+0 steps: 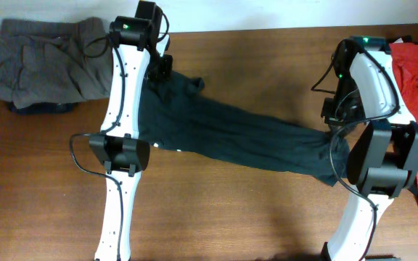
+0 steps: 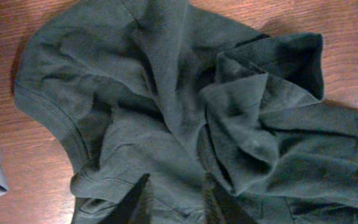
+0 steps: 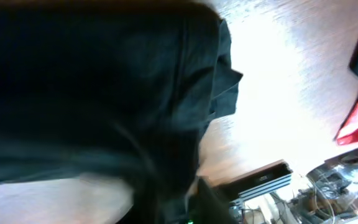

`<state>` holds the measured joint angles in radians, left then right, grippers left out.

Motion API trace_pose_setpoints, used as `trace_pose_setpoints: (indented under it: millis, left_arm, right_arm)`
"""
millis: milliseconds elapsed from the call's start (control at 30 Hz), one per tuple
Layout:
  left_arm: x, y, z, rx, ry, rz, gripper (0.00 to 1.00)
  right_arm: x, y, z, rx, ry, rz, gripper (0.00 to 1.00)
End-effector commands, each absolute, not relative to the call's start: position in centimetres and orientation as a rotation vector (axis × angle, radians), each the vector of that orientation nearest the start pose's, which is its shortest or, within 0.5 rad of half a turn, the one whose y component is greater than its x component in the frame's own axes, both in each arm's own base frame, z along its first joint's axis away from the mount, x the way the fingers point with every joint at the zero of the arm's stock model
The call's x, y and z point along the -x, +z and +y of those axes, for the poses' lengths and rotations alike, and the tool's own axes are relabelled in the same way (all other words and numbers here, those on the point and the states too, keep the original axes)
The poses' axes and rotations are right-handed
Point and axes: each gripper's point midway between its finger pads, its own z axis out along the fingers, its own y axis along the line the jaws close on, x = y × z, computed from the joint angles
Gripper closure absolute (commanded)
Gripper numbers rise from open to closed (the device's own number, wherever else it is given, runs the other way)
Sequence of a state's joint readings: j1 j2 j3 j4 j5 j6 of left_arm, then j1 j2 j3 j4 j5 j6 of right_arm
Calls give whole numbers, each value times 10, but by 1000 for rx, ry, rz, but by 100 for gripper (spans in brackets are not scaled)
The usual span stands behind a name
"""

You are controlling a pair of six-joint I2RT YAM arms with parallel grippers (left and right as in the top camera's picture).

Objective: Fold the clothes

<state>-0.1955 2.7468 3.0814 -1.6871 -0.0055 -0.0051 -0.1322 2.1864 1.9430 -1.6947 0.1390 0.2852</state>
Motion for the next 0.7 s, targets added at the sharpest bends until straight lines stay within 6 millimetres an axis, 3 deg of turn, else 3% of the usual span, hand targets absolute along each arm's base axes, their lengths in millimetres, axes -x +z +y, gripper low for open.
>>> trace_pose_setpoints:
  millis: [0, 100, 200, 300, 367, 500, 567, 667]
  left_arm:
    - [-519, 127, -96, -308, -1, 2880, 63]
    - [-519, 127, -96, -314, 0, 2880, 46]
    - [-519, 127, -96, -314, -1, 2879, 26]
    - [-517, 127, -108, -327, -106, 2880, 7]
    - [-514, 129, -128, -444, -257, 2854, 6]
    - [-517, 123, -136, -486, -286, 2842, 6]
    - [-518, 103, -136, -373, -299, 2906, 7]
    - [-515, 74, -140, -345, -302, 2973, 8]
  right_arm:
    - [-330, 117, -79, -676, -325, 3366, 58]
    - [-328, 117, -86, -712, -320, 3361, 46]
    - [-326, 117, -93, -748, -314, 3356, 2]
    - [-326, 117, -96, -761, -312, 3352, 1]
    - [-328, 116, -95, -755, -312, 3346, 1]
    - [-331, 115, -96, -754, -309, 3334, 1]
    - [-333, 115, -96, -753, -308, 3324, 1]
    - [-334, 114, -96, -753, -307, 3321, 1]
